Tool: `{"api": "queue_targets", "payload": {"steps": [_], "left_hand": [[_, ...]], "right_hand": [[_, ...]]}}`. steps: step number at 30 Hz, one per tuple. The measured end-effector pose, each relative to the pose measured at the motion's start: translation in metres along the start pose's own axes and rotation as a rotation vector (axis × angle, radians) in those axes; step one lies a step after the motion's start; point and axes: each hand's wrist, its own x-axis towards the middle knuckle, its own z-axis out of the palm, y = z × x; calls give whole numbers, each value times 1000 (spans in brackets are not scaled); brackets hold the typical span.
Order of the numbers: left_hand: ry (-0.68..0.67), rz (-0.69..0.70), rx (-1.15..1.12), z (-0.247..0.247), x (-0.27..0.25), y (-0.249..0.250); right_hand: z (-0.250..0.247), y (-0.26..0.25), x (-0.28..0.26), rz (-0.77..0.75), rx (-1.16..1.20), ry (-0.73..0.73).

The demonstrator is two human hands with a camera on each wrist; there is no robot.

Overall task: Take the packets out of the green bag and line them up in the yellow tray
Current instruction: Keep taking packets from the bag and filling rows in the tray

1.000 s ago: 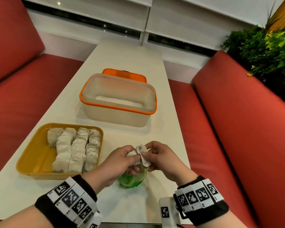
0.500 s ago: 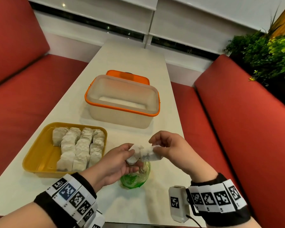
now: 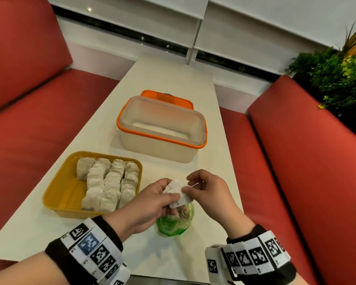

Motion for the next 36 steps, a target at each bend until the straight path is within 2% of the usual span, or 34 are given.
{"api": "queue_targets", "payload": {"steps": [3,7,9,12,15,21,23,26,29,31,36], "left_hand": [[26,26,33,-1,-1,1],[19,-12,-3,0,-4,2],[13,-37,-16,-1,-7,3],[30,-45,89,-4,-10,5],[-6,-38,141,-6,-13,7],[-92,-61,-88,-6,-14,10],[-132,-71,-130,-4,-15,9],[-166,-70,-186,-2,-19,9],[-98,-5,-133,-7,-21,9],[-47,38,-81,-14,-22,9],[-19,88,-71,-34,-38,21]], "right_hand": [[2,3,-2,50,38,-39],[0,-1,-7,-1,102,-71],[-6,-3,-7,-45,66,-59],[-21,-8,-9,-104,-32,-54],[-34,-16,-15,-143,-90,-131],[-31,-22,-20,-119,38,-269],[-21,-25,-19,-132,13,-257],[-3,-30,-13,-156,-87,-141],[9,-37,-8,-146,-123,-71],[13,-42,-5,-115,-105,-87],[26,-65,1,-61,8,-171]]}}
